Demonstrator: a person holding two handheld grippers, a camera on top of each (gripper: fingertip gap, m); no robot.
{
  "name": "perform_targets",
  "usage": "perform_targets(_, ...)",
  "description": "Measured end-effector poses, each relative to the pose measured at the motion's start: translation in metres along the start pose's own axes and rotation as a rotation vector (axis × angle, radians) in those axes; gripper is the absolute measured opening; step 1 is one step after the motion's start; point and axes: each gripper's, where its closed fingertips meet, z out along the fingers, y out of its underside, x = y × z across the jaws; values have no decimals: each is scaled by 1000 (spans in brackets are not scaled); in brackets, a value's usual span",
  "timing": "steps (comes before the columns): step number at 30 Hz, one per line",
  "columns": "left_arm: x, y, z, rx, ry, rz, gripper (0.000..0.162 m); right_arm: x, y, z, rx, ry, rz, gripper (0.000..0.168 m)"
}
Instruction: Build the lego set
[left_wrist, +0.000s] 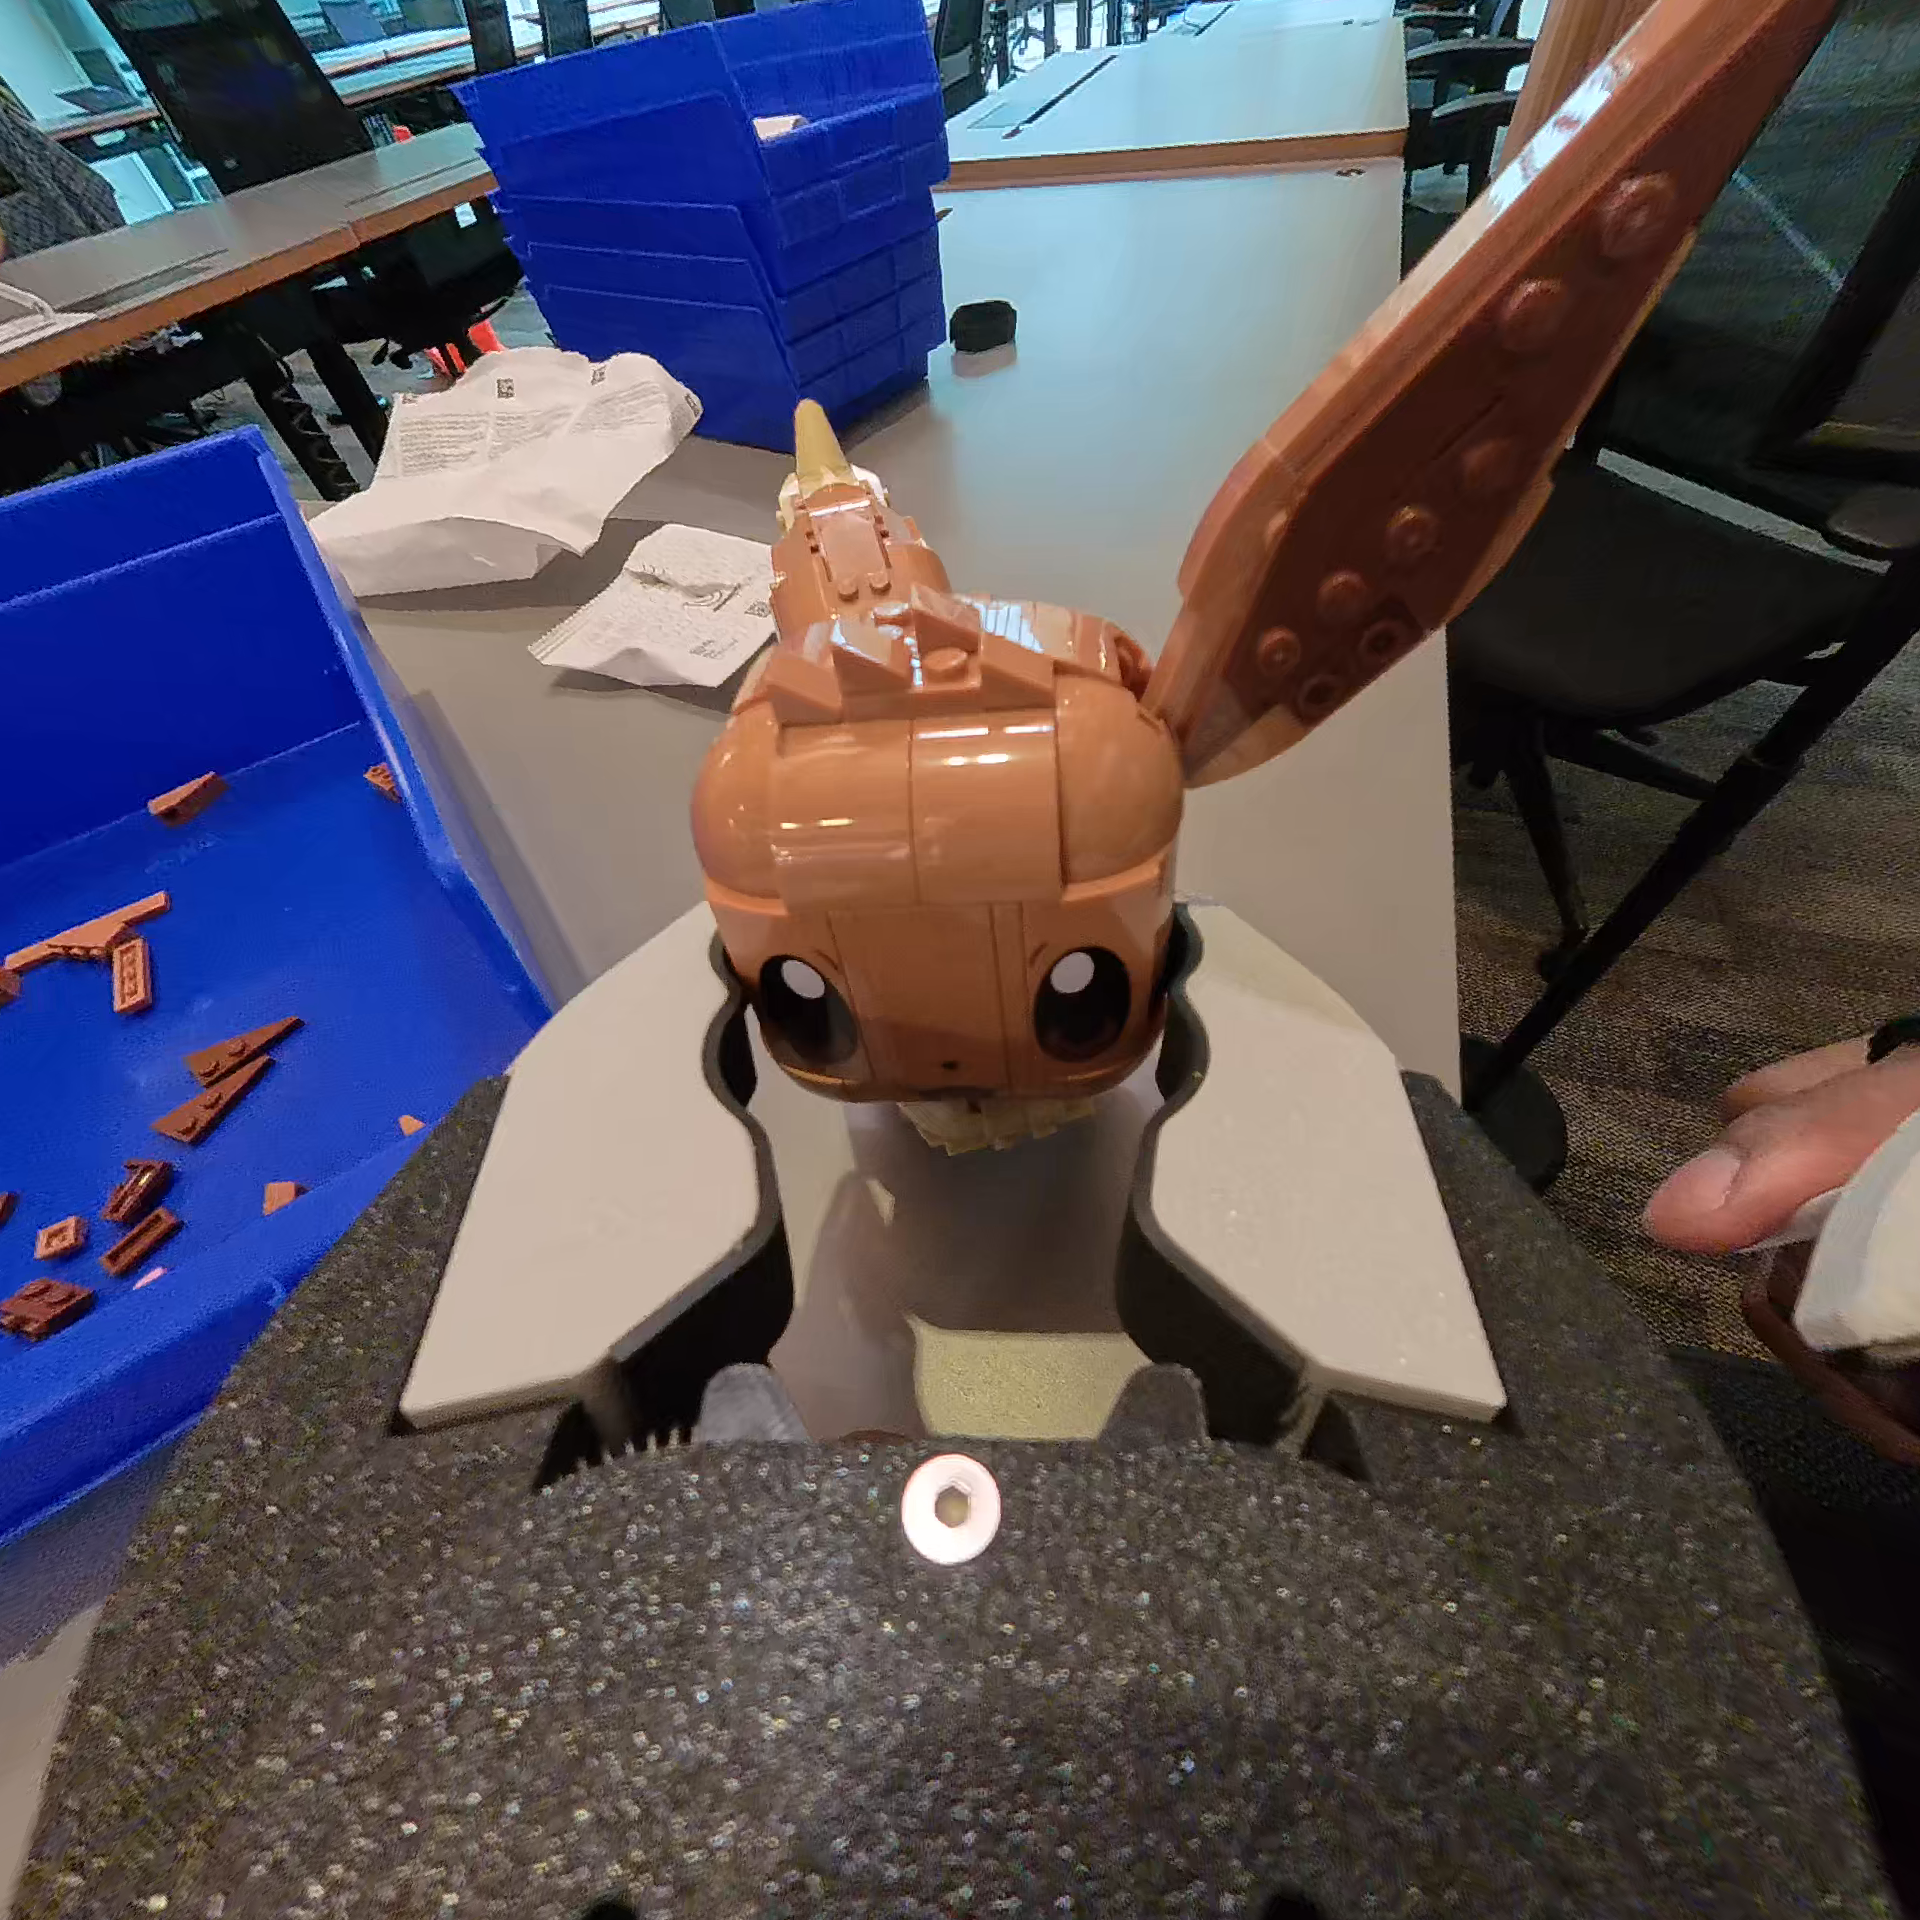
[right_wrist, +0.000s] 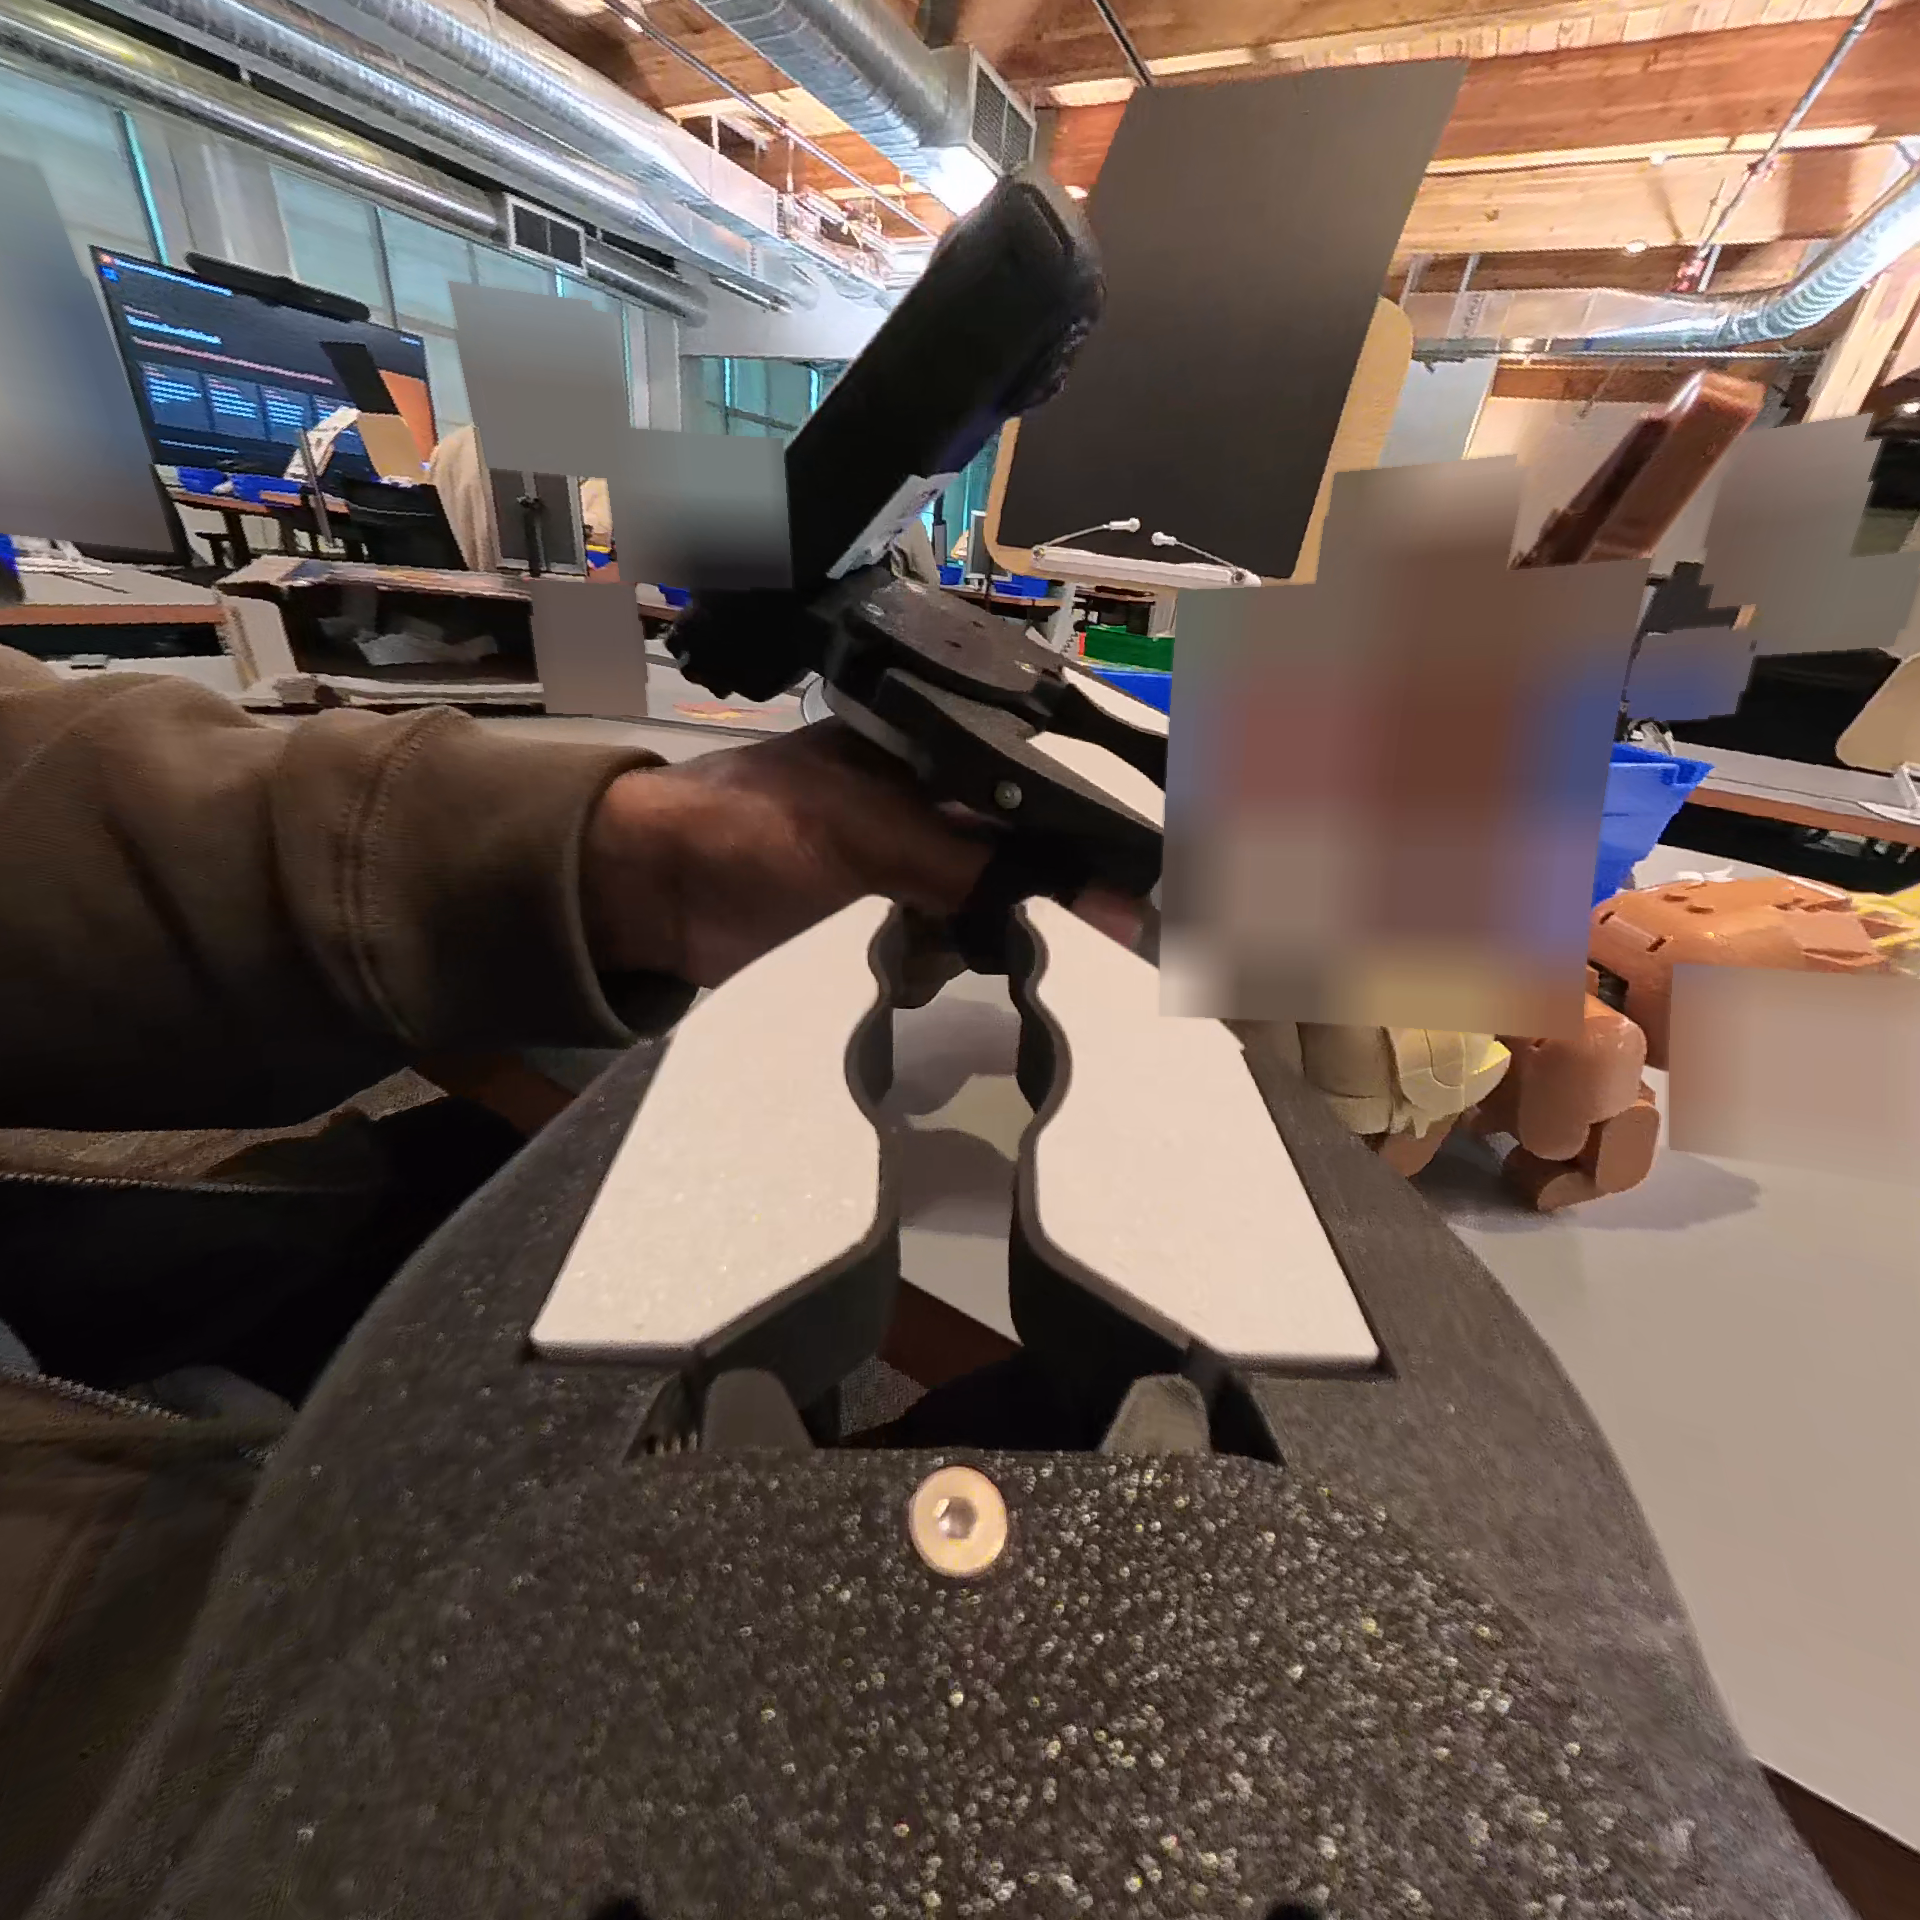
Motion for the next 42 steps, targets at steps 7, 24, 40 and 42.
perform_targets(7, -5, 1, -1, -6, -7, -4, 77, 2, 7, 9, -40, 25, 22, 19)
perform_targets(24, -16, -7, -22, 37, -33, -56, 76, -8, 8, 15, -62, 4, 14, 19)
perform_targets(40, -38, 29, -89, 10, -69, -78, 80, -21, 8, 22, -75, -24, -9, 19)
perform_targets(42, -50, 43, -106, -16, -95, -80, 80, -25, 8, 25, -81, -31, -22, 19)
